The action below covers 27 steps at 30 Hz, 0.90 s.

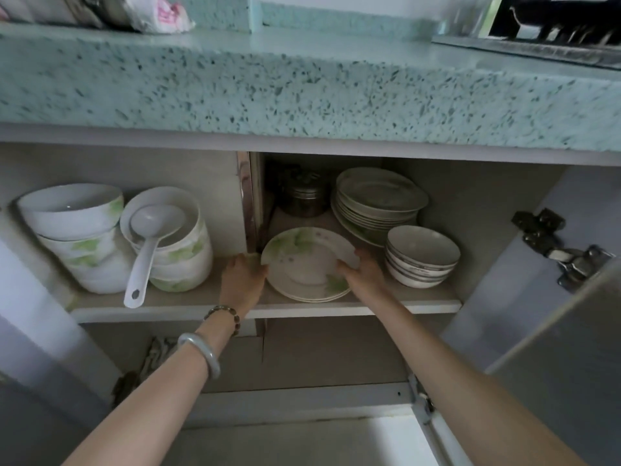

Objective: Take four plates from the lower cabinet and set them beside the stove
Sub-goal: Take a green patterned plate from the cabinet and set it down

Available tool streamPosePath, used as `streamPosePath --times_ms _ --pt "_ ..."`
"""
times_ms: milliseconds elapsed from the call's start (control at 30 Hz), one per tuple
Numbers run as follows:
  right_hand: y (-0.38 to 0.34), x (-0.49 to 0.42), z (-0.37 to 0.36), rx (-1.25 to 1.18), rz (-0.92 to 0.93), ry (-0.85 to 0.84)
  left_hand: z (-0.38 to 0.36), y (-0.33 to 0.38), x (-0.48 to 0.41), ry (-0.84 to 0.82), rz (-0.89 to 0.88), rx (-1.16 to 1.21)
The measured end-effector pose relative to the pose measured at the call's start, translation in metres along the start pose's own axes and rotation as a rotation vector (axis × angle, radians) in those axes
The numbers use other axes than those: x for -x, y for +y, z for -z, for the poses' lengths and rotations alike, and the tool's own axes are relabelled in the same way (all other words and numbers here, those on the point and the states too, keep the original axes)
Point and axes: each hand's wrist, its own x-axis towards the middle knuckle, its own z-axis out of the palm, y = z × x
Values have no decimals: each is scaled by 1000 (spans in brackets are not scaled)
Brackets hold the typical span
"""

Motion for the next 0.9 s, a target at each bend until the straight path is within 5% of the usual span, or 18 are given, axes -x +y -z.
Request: streamPosePath --times_ms 900 --pt "-13 -3 7 -365 -138 48 -20 18 -3 66 -16 348"
